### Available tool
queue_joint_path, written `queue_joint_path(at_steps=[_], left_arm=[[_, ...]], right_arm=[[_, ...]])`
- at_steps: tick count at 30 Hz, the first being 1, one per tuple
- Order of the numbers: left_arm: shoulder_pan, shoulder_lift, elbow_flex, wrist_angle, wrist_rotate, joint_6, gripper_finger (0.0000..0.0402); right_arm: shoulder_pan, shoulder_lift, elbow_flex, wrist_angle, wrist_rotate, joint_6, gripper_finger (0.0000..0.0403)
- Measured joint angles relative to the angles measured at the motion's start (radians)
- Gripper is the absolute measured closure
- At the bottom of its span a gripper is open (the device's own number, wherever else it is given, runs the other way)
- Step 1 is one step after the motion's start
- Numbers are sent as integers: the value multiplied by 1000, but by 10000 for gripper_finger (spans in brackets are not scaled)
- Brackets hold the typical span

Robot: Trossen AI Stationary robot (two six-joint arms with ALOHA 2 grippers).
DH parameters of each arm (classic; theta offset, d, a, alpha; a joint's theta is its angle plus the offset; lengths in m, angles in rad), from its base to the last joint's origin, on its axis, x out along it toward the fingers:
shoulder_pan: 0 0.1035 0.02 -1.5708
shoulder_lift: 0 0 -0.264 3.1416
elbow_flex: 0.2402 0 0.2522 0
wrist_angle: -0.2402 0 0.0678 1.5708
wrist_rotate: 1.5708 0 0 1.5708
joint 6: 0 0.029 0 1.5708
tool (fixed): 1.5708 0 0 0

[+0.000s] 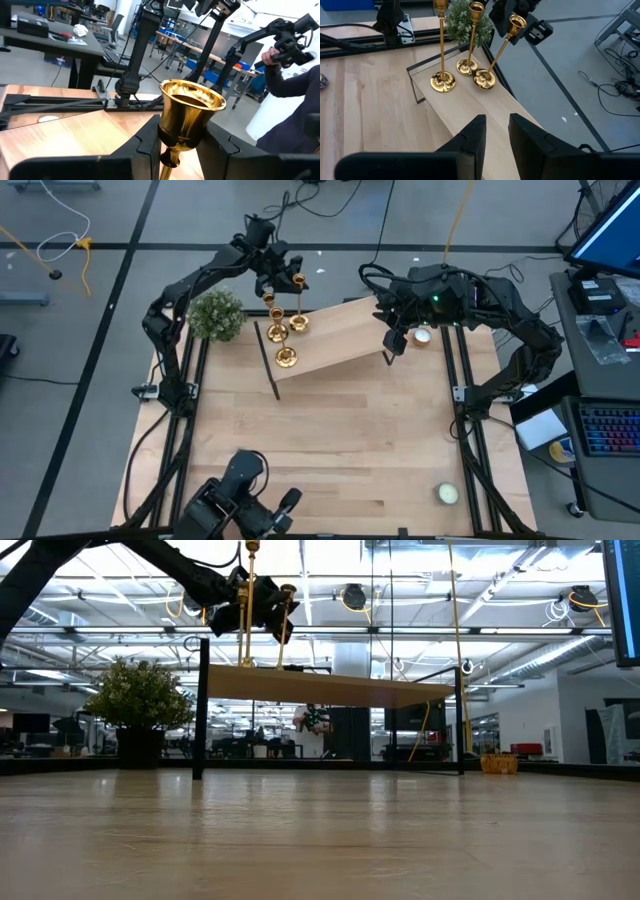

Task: Pick & Place candle stick holders
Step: Put the gold candle holder on the shelf

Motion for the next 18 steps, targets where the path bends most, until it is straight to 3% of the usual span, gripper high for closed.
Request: queue_joint_path(at_steps=[5, 13, 18], left_arm=[[-15, 0, 0, 0, 1, -8, 283], [-15, -1, 0, -1, -1, -41, 294], [-12, -2, 0, -2, -33, -65, 271]], right_arm=[[0, 0, 0, 0, 0, 0, 325], [0, 0, 0, 0, 0, 0, 326], [0, 0, 0, 0, 0, 0, 325]])
